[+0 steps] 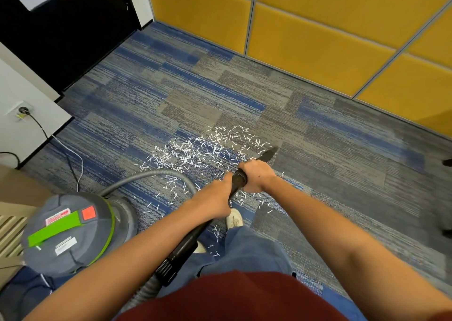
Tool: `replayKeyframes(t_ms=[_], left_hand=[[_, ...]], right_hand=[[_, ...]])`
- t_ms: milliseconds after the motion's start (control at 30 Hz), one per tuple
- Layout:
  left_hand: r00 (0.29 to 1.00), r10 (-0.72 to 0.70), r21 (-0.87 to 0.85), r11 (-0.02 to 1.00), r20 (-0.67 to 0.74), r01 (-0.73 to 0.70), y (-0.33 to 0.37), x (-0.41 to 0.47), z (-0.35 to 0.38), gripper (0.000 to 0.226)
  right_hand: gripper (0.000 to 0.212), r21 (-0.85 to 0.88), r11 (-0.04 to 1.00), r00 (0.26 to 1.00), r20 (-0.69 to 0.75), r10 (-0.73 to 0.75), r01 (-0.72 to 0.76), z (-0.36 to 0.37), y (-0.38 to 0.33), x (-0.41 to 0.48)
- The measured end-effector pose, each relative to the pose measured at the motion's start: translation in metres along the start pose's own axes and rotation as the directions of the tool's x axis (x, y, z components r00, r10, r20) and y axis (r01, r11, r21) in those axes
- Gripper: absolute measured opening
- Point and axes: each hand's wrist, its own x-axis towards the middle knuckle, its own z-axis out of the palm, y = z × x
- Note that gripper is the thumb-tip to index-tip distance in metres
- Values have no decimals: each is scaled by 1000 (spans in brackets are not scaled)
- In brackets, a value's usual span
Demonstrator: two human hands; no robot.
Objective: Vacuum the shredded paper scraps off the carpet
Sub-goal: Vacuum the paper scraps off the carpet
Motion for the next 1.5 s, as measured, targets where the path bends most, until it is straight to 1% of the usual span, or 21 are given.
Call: replayKeyframes(t_ms=[167, 300, 467, 533, 633, 800, 933, 1067, 1133, 1200, 1333, 1500], left_hand=[[999, -28, -17, 999, -26, 28, -11, -6, -1, 69], [996, -71, -32, 997, -54, 70, -21, -10, -3, 66], [995, -86, -54, 995, -51, 83, -26, -13, -4, 68], [995, -87, -47, 995, -48, 85, -25, -13, -3, 65], [996, -75, -6, 997, -44, 75, -22, -14, -2, 58], [999, -34, 35, 999, -8, 34, -15, -17, 0, 55], [1000, 3, 41, 999, 29, -4, -11, -22, 7, 59], [999, 22, 25, 999, 30, -23, -13, -27, 11, 62], [999, 28, 14, 999, 27, -29, -16, -28, 11, 68], [1000, 18, 8, 1000, 15, -18, -21, -28, 11, 70], [1000, -17, -23, 1000, -17, 17, -32, -28, 11, 60], [996, -75, -74, 995, -57, 71, -42, -28, 5, 59]], right_hand=[[16, 47, 999, 1000, 0, 9, -9, -1, -16, 8], [14, 52, 999, 1000, 2, -13, 12, -4, -31, 18], [16, 52, 998, 1000, -7, -27, 27, -6, -39, 23], [15, 47, 998, 999, -6, -32, 32, -5, -39, 21], [16, 33, 999, 1000, 1, -26, 26, -3, -35, 14], [19, 9, 1000, 1000, 13, 18, -18, 3, -25, -1], [20, -1, 1000, 1000, 13, 28, -28, 12, -22, -15], [17, 4, 999, 999, 1, 37, -37, 16, -26, -21], [17, 6, 999, 999, 4, 44, -44, 16, -30, -20], [18, 4, 999, 999, 17, 44, -44, 15, -34, -17], [23, -2, 1000, 999, 24, 30, -30, 10, -45, -5], [19, 14, 1000, 1000, 21, -14, 13, 0, -59, 16]])
